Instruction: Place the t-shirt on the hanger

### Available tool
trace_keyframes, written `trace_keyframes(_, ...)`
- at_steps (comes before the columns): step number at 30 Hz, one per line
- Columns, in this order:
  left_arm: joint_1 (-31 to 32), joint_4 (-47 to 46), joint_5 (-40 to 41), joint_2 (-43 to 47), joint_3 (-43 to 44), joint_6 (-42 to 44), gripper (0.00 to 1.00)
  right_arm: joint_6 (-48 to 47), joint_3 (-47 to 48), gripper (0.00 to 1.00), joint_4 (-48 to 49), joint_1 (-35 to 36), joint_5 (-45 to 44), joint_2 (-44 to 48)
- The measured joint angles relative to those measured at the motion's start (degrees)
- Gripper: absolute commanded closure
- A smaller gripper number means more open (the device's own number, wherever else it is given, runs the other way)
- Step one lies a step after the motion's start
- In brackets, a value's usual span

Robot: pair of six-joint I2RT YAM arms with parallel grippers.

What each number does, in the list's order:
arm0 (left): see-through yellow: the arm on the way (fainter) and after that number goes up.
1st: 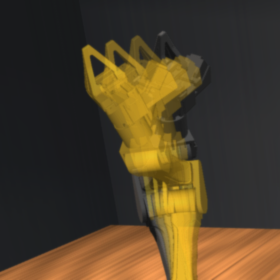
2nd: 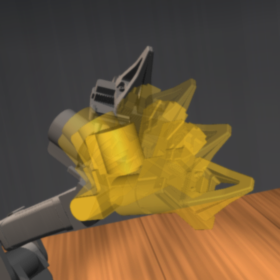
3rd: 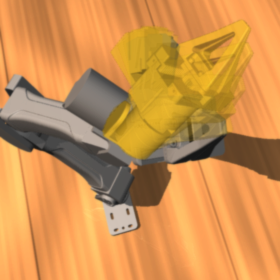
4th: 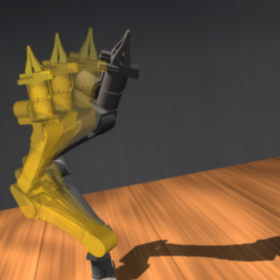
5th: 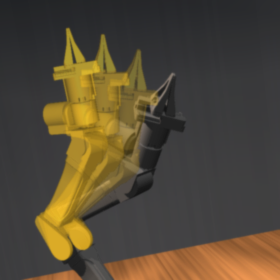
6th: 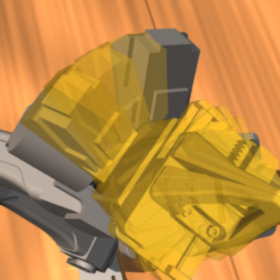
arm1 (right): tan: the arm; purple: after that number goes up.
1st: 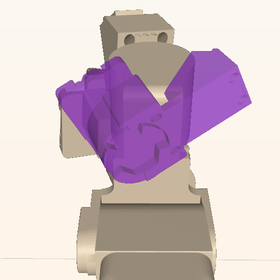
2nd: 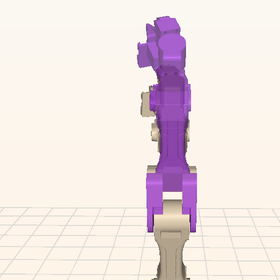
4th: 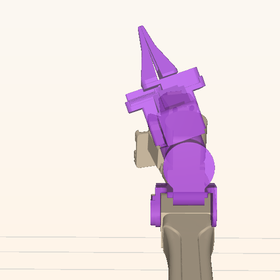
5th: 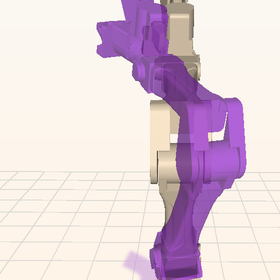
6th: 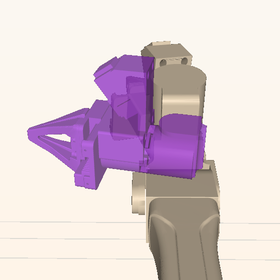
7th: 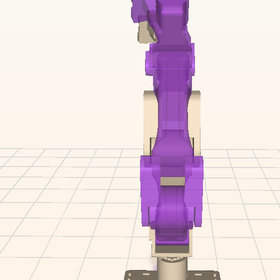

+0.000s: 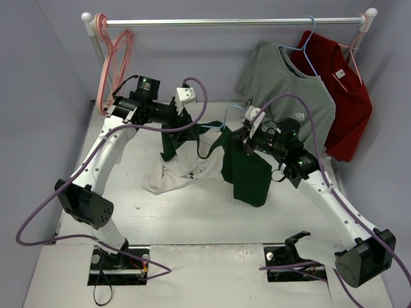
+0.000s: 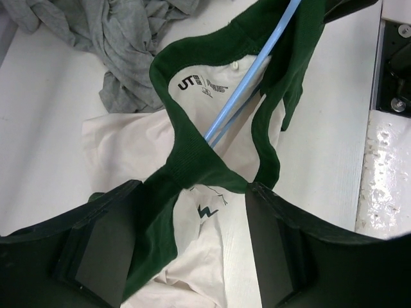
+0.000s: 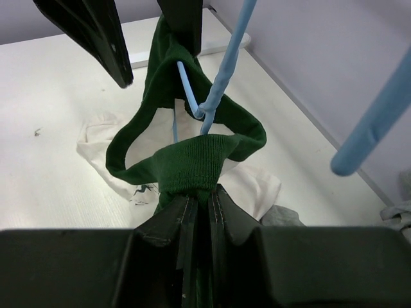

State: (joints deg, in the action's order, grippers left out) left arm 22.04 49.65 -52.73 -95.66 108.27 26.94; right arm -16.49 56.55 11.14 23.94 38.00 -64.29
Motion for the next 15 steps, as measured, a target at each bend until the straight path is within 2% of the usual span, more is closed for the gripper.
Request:
trace_keyframes(3,0.0,-0.13,0.04,-0.2,-1.05,0.59,0.37,0.0,1.33,1.0,-0.68,-0.2,1.46,-0.9)
trace_keyframes(5,0.0,-0.17,0.2,-0.46,-1.27,0.85,0.43,0.0,2.21,1.0,-1.2,-0.28,2.25,-1.62)
trace_keyframes(8,0.0,-0.48,0.31,-0.74,-1.29,1.2,0.58,-0.02,2.84,1.0,-1.49,-0.31,3.06,-2.32)
trace_keyframes(13,-0.04,-1.11,0.26,-0.7,-3.48,1.86,0.74,-0.22,2.93,1.0,-2.27,-0.31,3.85,-2.36)
trace_keyframes(15,-0.04,-1.03,-0.04,-0.7,-4.83,2.43,0.85,-0.28,2.99,1.0,-2.75,-0.31,3.76,-2.45)
